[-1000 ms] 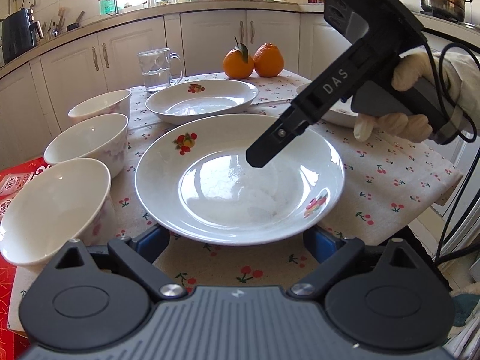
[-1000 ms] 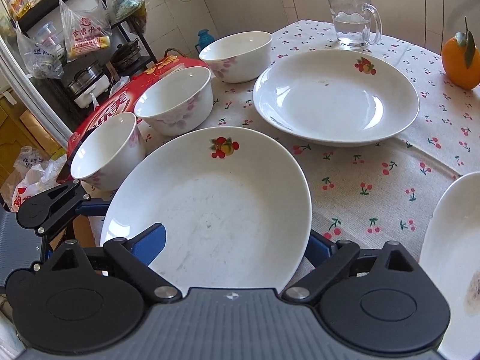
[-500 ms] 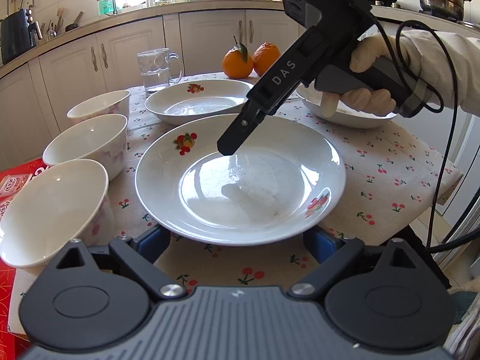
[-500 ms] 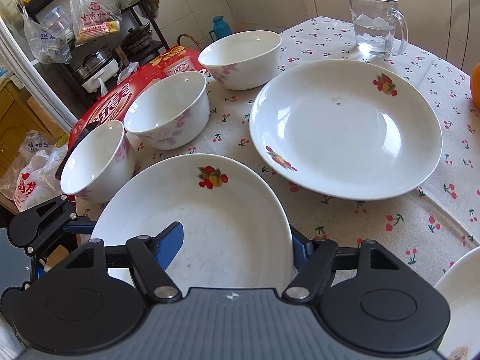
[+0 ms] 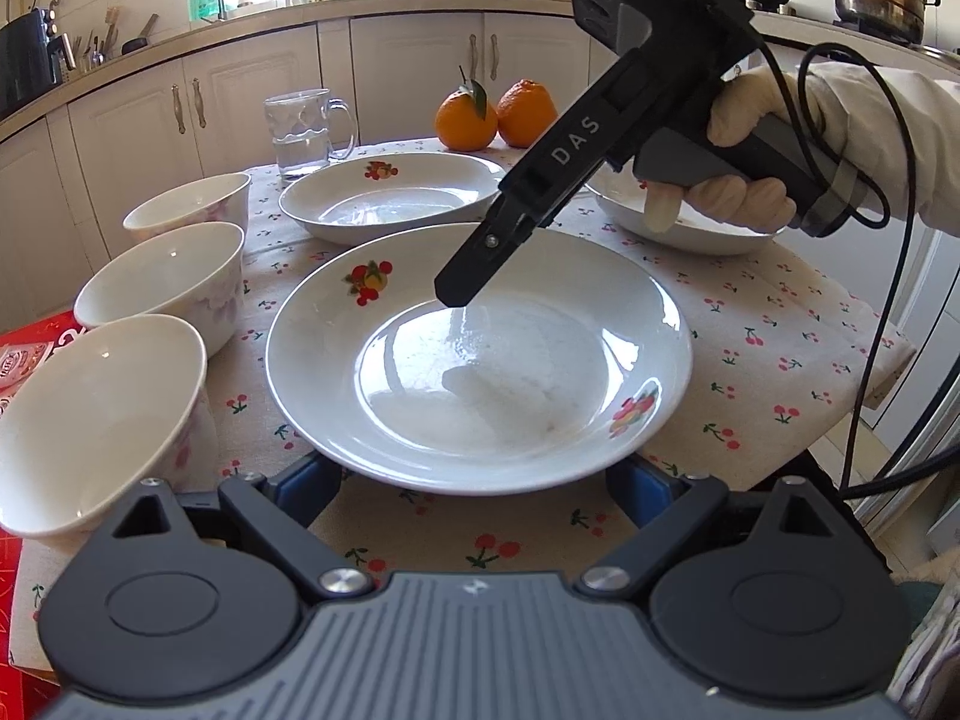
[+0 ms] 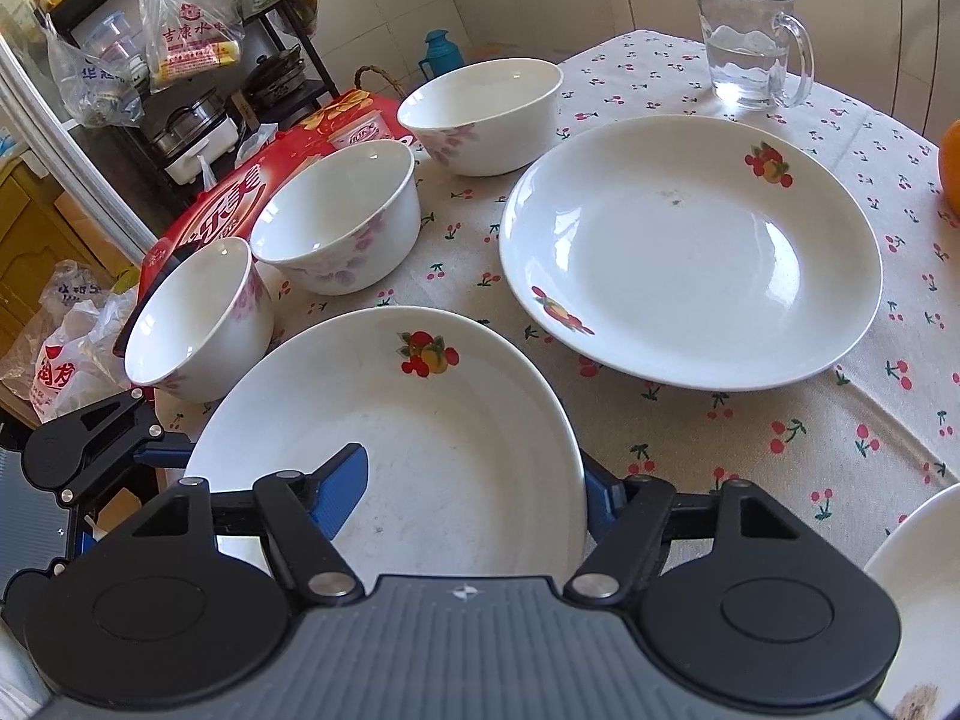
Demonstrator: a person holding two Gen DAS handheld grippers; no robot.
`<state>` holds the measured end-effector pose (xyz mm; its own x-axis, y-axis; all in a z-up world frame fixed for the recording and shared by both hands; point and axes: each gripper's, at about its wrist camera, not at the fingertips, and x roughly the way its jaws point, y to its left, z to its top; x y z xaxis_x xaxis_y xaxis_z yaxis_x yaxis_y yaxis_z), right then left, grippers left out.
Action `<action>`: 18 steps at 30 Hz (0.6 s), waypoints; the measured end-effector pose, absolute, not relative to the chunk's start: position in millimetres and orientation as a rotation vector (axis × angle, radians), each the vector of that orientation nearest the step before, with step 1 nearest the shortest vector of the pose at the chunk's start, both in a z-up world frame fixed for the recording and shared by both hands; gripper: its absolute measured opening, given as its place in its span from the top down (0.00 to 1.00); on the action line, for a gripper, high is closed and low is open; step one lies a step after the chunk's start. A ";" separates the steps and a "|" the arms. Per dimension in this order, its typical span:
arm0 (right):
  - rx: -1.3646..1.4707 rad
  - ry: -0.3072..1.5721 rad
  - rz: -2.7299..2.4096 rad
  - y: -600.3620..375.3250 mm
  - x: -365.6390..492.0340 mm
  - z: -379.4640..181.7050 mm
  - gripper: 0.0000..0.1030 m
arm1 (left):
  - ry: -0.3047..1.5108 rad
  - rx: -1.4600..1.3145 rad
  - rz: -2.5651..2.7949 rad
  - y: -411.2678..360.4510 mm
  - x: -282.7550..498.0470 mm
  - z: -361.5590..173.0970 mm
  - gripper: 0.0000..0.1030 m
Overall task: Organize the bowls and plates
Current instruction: 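Lift the large white plate with the right tool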
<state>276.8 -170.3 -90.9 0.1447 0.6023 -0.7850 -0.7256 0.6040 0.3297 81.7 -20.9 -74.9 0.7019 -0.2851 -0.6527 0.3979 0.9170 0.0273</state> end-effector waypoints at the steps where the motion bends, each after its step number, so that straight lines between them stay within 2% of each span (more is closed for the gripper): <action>1: -0.137 1.057 0.959 -170.6 276.8 -90.7 0.25 | 0.699 0.167 -0.387 -20.4 82.4 -74.4 0.08; 18: -0.063 1.008 0.922 -204.8 265.9 -66.0 0.25 | 0.727 0.215 -0.490 -32.8 99.2 -48.5 0.08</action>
